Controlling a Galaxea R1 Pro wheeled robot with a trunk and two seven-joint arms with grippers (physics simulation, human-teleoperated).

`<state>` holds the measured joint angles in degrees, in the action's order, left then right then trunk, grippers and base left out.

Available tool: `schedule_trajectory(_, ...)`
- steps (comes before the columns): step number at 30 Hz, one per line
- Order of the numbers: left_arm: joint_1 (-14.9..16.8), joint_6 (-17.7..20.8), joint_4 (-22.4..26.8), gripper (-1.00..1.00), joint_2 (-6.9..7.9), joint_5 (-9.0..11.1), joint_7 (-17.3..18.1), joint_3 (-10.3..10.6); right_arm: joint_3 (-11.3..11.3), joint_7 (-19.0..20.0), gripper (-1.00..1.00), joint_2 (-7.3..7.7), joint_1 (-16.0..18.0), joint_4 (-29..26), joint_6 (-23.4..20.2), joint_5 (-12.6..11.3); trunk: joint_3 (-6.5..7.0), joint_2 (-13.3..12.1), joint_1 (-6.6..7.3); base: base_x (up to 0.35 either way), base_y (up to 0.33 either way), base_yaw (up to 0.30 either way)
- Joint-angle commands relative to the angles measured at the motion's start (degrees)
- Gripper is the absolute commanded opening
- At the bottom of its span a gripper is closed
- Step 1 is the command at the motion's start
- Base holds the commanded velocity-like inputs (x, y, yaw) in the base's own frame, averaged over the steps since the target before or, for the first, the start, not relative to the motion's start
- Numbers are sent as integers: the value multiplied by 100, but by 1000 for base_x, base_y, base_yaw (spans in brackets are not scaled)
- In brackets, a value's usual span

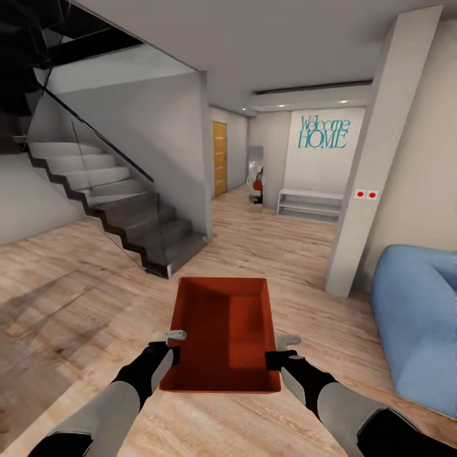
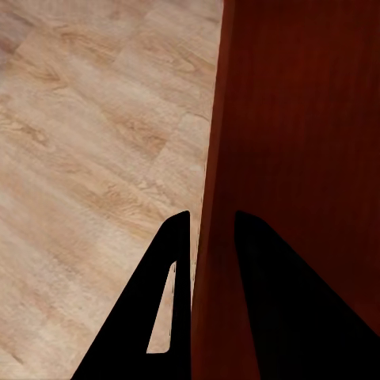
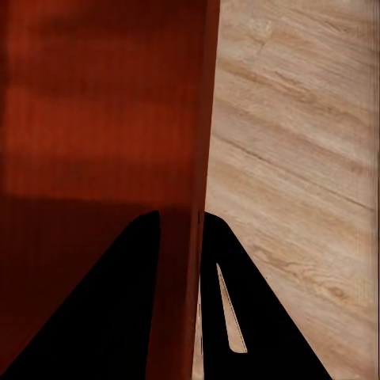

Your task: Move the two storage containers from the living room to the garage. In the garage, place one container on the floor and stack the other container on top of it (either order is fine).

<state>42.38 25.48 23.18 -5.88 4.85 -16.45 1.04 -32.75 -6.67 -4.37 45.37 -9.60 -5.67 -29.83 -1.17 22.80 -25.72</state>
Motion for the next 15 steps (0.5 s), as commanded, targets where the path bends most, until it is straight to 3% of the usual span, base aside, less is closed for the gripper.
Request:
schedule_trajectory(1,2,63,2,-100,8,-45,-69,-44,83,-546,-100,33,7,-25,-24,103,-12,12,-7,322,0,-219)
schedule_trajectory(15,4,63,2,-100,8,-45,-69,-51,81,-546,-100,33,7,-25,-21,108,-12,12,-7,322,0,-218)
